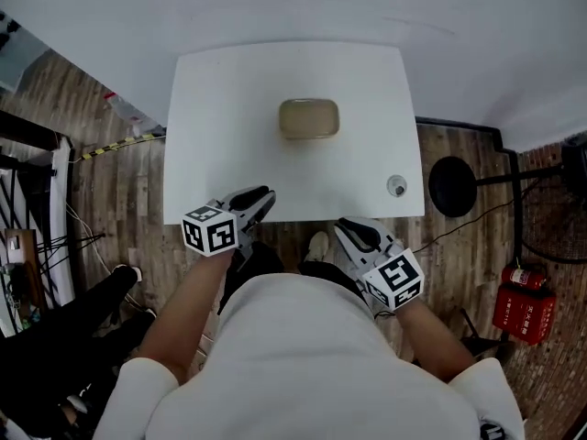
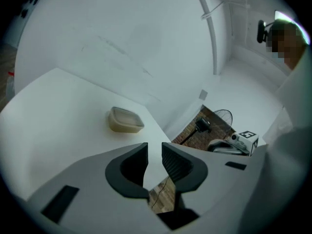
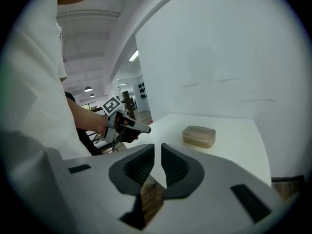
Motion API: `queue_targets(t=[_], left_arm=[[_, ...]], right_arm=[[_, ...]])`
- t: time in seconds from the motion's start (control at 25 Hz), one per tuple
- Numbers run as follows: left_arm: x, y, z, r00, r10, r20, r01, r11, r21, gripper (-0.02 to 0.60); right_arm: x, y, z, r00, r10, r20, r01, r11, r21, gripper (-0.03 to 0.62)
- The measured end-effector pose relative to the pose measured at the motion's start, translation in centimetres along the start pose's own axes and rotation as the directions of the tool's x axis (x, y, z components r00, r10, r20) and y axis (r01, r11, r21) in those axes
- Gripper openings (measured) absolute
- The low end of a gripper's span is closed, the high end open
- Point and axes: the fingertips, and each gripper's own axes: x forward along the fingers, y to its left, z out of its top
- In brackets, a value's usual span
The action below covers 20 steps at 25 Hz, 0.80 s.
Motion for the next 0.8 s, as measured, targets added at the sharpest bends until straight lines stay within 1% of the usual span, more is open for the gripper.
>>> queue_targets(t=[0.16,0.32,0.44,0.56,0.8], left_arm=[[3.6,3.5,1.8,1.0,-0.031,0.002,0.031,0.995,-0.1,0.084],[6.8,7.4,3.1,0.997,-0.075,-0.019,0.07,0.979,-0.192,0.107],[9.0,9.8,4.0,0.994,-0.104,-0.021,0.094,0.956,-0.28,0.118],[10.7,12.2,4.5,0.993,-0.117,-0.017,0.103,0.924,-0.368,0.141],[12.9,14.4,5.1,0.988,-0.154,-0.006,0.135,0.88,-0.455,0.152]], right_arm=[[0.0,-2.2,-0.3,0.999,-0.053,-0.014,0.053,0.997,0.048,0.052],[0.4,-3.5,0.8,0.99,-0.138,-0.018,0.139,0.987,0.084,0.052],[0.2,-3.9,1.4,0.978,-0.207,-0.022,0.208,0.972,0.112,0.052],[0.3,-4.2,1.2,0.965,-0.26,-0.044,0.264,0.953,0.147,0.051],[0.2,-3.7,0.8,0.936,-0.344,-0.076,0.352,0.914,0.2,0.048]])
